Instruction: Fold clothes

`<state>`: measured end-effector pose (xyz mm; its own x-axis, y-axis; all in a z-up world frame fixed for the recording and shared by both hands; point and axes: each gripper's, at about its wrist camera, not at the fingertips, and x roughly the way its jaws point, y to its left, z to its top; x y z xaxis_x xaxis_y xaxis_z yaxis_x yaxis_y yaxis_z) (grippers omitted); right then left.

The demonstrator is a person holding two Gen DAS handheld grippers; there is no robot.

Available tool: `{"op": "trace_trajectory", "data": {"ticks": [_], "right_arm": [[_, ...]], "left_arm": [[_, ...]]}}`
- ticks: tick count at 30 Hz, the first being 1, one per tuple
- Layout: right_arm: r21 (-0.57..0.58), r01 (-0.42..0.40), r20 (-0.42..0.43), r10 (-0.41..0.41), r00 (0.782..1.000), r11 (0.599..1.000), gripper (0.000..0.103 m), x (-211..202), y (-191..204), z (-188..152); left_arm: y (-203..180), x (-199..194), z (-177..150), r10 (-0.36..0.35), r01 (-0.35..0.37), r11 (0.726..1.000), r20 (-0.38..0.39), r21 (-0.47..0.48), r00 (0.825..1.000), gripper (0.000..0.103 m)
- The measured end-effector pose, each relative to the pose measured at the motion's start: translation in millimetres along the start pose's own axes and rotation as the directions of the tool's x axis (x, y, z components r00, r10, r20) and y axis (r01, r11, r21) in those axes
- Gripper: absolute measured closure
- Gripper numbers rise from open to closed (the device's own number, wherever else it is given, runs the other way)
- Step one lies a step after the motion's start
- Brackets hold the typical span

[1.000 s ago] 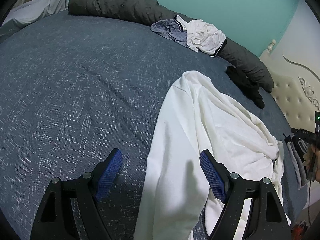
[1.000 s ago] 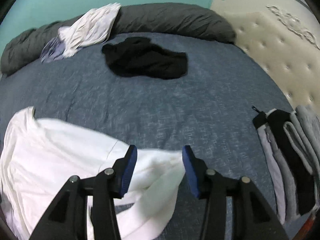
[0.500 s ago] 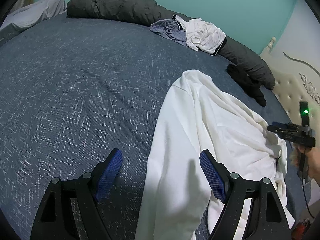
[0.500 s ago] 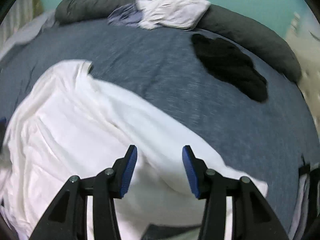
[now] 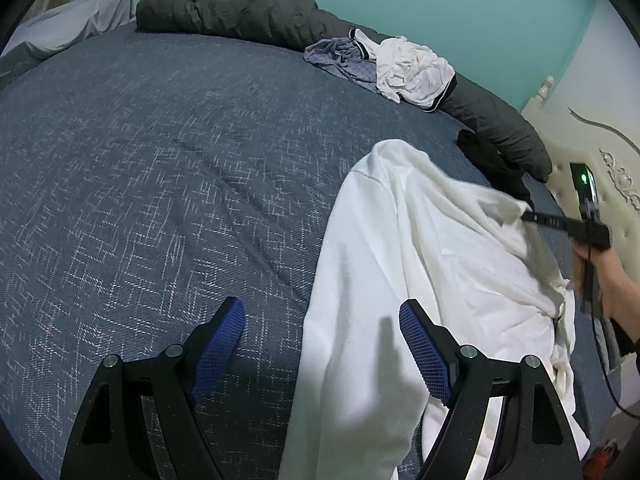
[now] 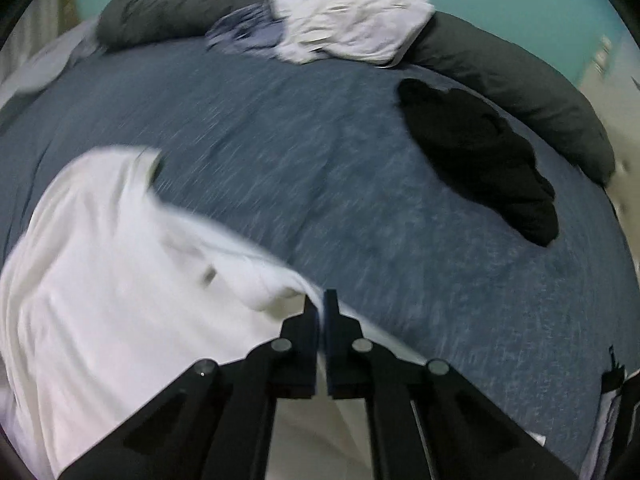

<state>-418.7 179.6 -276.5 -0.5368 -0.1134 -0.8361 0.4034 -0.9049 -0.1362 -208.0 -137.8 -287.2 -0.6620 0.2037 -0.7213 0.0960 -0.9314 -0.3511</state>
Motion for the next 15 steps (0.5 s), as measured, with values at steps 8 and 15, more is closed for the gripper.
{"op": "trace_trajectory", "data": {"ticks": [8, 15], "right_arm": [[0.129, 0.060, 0.009, -0.061, 0.998, 0.990, 0.101, 19, -33, 46], [0.178, 0.025, -0.078, -0.011, 0.997, 0.984, 0.097, 48, -41, 62]], "left_arm": [[4, 5, -2, 0.003, -0.003, 1.000, -0.012, 0.004, 1.000, 0.020], [0, 10, -3, 0.017, -0.016, 1.000, -0.019, 0.021, 1.000, 0.020]]}}
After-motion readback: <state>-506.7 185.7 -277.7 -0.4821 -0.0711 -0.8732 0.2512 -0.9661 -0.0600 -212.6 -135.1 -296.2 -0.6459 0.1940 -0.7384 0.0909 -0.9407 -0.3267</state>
